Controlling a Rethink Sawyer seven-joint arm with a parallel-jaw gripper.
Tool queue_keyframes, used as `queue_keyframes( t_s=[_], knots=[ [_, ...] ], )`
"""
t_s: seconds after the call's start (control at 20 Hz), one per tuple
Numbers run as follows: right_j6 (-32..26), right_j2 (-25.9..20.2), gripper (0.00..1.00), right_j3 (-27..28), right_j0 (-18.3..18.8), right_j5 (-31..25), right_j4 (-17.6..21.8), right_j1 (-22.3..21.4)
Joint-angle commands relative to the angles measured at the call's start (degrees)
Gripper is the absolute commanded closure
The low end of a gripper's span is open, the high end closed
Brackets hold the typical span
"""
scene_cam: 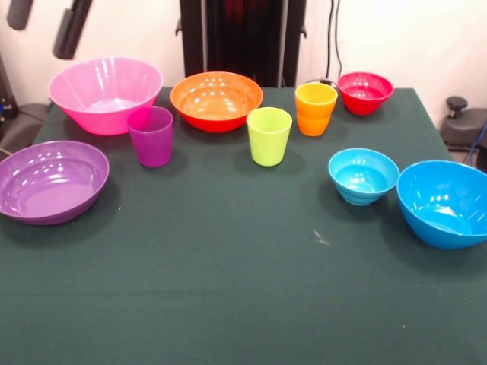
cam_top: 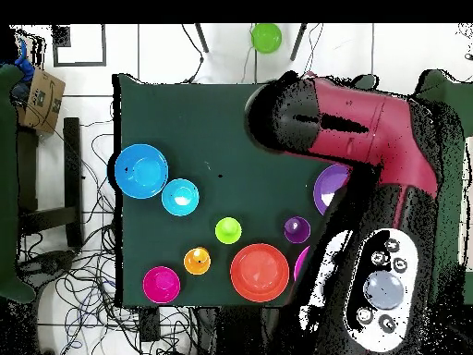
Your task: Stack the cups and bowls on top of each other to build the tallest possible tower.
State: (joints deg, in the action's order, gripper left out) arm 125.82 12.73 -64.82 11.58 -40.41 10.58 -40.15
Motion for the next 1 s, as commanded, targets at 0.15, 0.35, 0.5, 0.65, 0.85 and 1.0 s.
queue_keyframes(
  t_s=[0.15, 0.35, 0.5, 0.65, 0.85, 1.0],
  knots=[
    [-19.8, -20.6, 0.0, -15.0, 9.3, 5.1, 0.7, 1.1],
    [-23.1, -26.0, 0.0, -17.6, 13.9, 4.1, 1.4, -0.2],
    [-23.4, -28.5, 0.0, -18.3, 16.0, 3.0, 3.0, -0.7],
    [-24.1, -28.7, 0.0, -16.0, 15.8, -2.0, 4.6, -1.1],
    [-23.8, -28.7, 0.0, -14.3, 15.2, -5.7, 5.4, -1.5],
    [-23.5, -29.1, 0.0, -16.0, 15.7, -4.9, 5.3, -2.5]
  ],
)
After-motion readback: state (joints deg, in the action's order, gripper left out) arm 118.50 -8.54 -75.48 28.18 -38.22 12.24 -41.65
